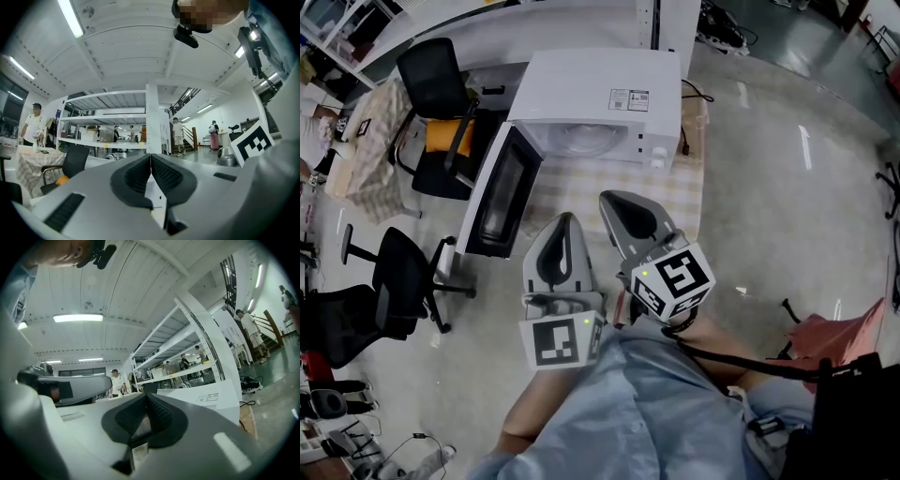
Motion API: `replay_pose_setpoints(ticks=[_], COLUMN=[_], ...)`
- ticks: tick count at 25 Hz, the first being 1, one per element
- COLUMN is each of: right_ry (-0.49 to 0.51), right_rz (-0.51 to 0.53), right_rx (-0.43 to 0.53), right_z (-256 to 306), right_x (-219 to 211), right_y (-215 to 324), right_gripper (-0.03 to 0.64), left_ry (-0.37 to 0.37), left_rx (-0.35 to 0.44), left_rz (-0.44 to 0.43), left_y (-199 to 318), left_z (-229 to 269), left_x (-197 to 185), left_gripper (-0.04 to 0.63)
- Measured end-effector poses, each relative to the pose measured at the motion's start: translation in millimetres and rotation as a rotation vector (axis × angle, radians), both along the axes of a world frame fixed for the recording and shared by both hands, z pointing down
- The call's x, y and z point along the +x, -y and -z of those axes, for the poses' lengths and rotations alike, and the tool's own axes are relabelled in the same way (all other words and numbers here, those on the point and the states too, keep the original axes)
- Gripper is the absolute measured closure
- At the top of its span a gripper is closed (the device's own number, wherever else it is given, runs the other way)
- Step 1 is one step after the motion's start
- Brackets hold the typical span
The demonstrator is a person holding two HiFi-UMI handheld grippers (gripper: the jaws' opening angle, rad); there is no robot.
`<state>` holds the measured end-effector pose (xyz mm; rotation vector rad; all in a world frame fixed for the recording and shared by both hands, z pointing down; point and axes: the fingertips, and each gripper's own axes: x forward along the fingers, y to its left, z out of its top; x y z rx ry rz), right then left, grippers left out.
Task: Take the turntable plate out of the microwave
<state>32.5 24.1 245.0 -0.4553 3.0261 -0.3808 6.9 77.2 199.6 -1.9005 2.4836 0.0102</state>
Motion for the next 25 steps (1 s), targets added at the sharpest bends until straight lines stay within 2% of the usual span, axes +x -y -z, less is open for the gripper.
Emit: replay_pose_setpoints(ticks=[7, 15, 19, 25], right_ry=[-0.012, -0.046, -0.064, -0.083], right_rz=[-0.043, -0.131, -0.199, -0.316], right_rx=[0.004, -0.016, -0.021, -0.036], right_z=[-3, -20, -26, -30], right_x=[-20, -58, -79, -109], right_y=[21, 48, 63, 81], right_gripper=[0.615, 0.615, 0.615, 0.615], left_ry=[0.006, -0.032, -0.053, -0.074], left_rx=[-0.009, -0.005, -0.032, -0.030], left_rz=[-0.042, -0.115, -0.189, -0.307], left_y=[18, 51, 72, 100], left_z=[-5, -17, -28, -29], left_x=[-24, -73, -97, -132], left_gripper=[0.586, 0.588, 0.588, 0.587])
